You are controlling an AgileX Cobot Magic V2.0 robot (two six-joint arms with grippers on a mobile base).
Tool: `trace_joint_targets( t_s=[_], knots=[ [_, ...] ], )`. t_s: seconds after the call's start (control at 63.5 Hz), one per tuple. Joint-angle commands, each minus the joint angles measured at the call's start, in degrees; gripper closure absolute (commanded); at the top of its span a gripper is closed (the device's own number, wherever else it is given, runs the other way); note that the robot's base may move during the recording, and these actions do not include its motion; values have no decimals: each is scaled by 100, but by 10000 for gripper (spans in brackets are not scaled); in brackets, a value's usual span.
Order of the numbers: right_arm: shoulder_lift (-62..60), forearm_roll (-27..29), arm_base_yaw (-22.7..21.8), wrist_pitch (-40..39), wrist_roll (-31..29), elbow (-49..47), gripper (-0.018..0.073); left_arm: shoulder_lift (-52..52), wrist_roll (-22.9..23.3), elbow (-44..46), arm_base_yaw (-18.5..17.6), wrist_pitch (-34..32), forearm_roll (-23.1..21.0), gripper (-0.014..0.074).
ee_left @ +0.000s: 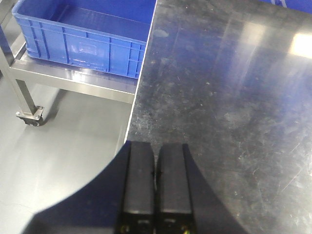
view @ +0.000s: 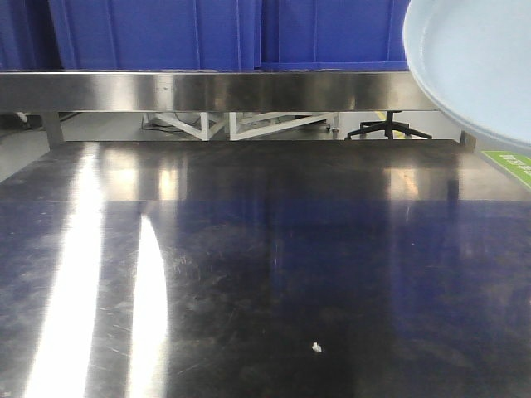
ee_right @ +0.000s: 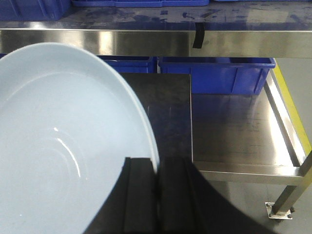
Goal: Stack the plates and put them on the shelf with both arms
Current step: 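Lift the stacked plates up off the table with the right gripper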
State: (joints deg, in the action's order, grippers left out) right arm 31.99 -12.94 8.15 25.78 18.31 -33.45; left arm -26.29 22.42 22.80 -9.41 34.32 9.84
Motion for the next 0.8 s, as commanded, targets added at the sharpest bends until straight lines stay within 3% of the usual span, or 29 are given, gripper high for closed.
trace_joint_targets(
  t_s=[0.0, 0.787],
  knots=[
    [-9, -75, -24, -594, -24, -193, 502, -14, 36, 163, 17, -408, 23, 507],
    [-9, -75, -24, -588, -24, -193, 502, -14, 36, 163, 17, -408, 23, 507]
  ],
)
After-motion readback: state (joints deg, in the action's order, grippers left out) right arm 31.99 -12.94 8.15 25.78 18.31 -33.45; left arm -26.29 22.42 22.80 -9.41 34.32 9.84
